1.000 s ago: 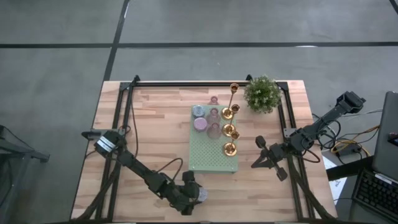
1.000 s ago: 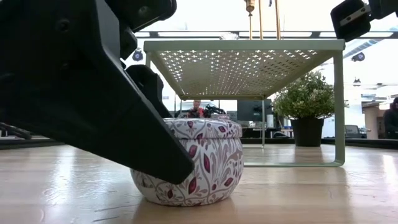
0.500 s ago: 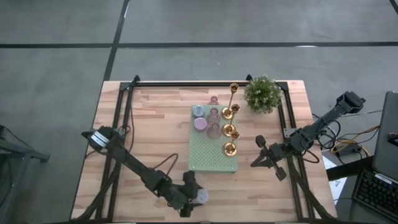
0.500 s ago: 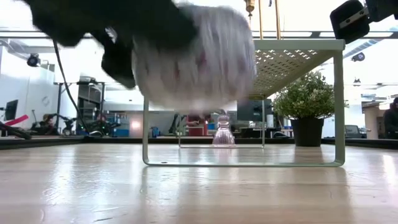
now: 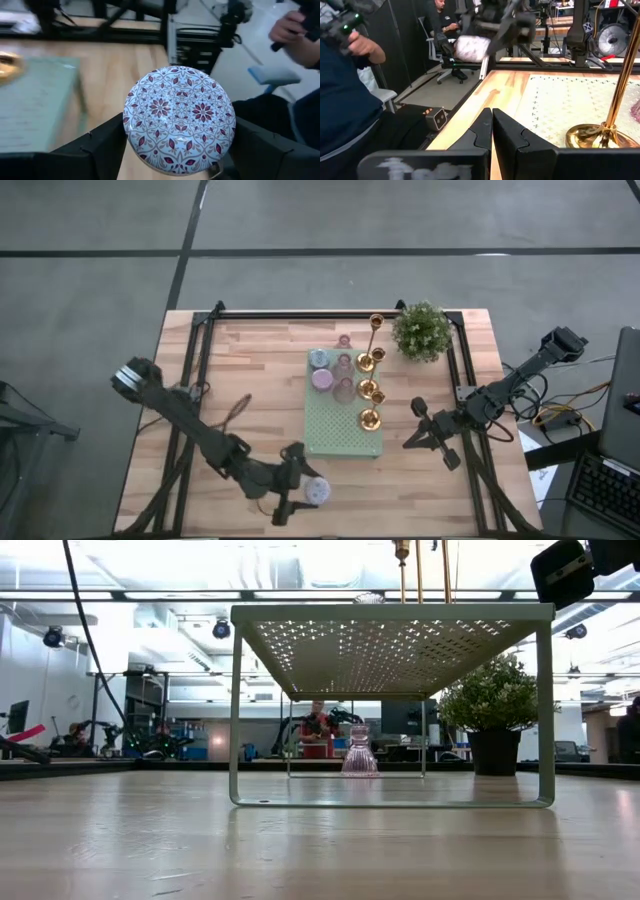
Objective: Pick & Place candle stick holders
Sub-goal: Put the red patterned scented candle on the shelf aligned with the other purple patterned scented candle
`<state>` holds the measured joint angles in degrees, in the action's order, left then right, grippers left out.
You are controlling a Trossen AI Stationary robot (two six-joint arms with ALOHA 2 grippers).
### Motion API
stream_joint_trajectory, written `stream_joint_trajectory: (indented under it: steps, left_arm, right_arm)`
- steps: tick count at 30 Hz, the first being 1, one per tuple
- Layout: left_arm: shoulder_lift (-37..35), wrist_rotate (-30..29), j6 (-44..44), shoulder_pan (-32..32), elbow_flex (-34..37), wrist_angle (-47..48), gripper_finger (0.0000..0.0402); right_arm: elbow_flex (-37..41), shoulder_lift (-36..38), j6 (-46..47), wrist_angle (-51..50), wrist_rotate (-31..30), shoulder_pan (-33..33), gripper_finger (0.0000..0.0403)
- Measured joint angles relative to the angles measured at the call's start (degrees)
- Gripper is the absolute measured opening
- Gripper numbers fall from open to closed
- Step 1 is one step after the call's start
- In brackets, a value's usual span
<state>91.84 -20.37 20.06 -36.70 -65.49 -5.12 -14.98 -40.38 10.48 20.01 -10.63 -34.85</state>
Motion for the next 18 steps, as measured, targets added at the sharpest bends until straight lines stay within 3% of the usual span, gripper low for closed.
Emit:
stream_joint_trajectory:
  steps: [8, 18]
  left_arm:
    - [-7.3, -10.6, 0.0, 5.3, 0.1, 12.1, 0.0302]
    - [-6.9, -10.3, 2.5, 15.4, 1.7, 15.7, 0.0303]
  right_arm:
    - [0.0, 0.0, -1.1, 0.0, 0.0, 0.0, 0.0008]
    - [0.0, 0.0, -1.5, 0.0, 0.0, 0.0, 0.0008]
